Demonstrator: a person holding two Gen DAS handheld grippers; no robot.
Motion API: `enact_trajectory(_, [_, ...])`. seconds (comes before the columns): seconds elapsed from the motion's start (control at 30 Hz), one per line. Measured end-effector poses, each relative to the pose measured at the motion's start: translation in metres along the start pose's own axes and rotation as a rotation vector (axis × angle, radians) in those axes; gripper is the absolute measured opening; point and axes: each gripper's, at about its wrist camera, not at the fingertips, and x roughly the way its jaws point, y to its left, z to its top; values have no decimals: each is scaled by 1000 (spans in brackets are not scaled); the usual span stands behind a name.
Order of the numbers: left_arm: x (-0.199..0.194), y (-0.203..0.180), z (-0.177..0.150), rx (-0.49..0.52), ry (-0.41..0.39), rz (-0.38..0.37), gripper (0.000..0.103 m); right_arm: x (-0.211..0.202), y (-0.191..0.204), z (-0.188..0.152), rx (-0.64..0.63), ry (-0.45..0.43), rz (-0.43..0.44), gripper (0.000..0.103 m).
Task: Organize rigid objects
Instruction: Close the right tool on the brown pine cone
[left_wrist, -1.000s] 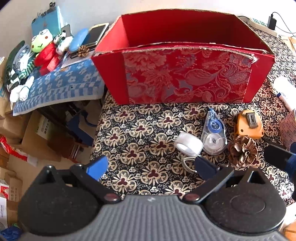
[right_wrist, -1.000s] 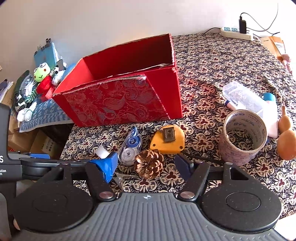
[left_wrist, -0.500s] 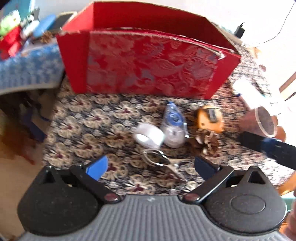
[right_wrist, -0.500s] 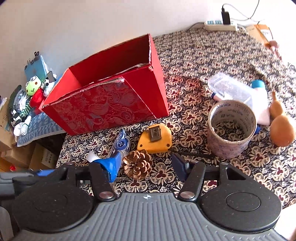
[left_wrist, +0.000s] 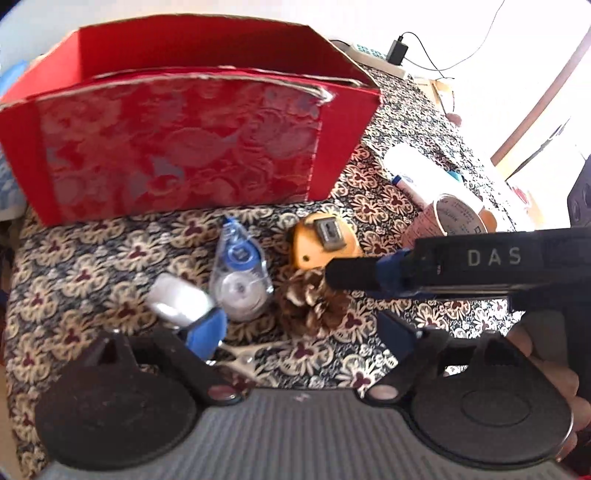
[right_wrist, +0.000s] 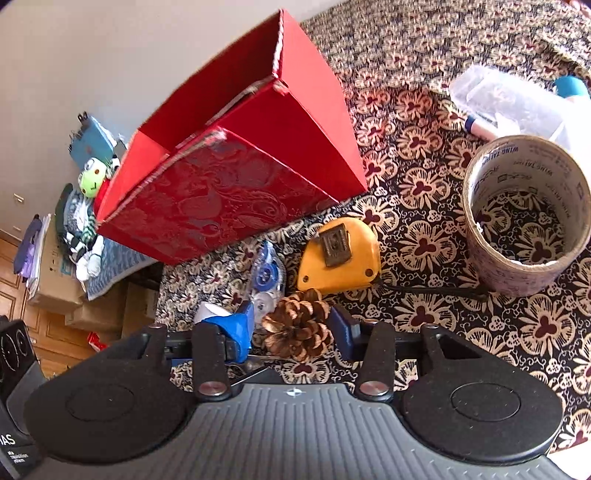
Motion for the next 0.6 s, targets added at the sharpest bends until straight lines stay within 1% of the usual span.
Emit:
enact_trajectory(0.1, [12, -2, 4, -13, 21, -34, 78, 5, -8, 4, 13, 44, 31, 28])
enact_trajectory(0.17, [20, -6, 5, -13, 28, -35, 73, 9, -10, 6, 16, 62, 39, 28])
enact_trajectory(0.23, [27, -9, 8, -14, 43, -47, 64, 12, -13, 8, 17, 74, 48, 28])
enact_trajectory(0.27, [32, -10, 9, -16, 49, -46, 62, 13, -15, 9, 21, 85, 51, 28])
enact_trajectory(0.37, [36, -10, 10, -13, 57, -21, 58, 17, -19, 13, 26, 94, 69, 27])
enact_trajectory(0.53, [36, -8, 10, -26, 52, -15, 52, 16, -23, 15, 11, 102, 95, 25])
enact_trajectory(0.6, [34, -10, 10, -28, 59, -25, 44, 13, -23, 16, -4, 106, 88, 25])
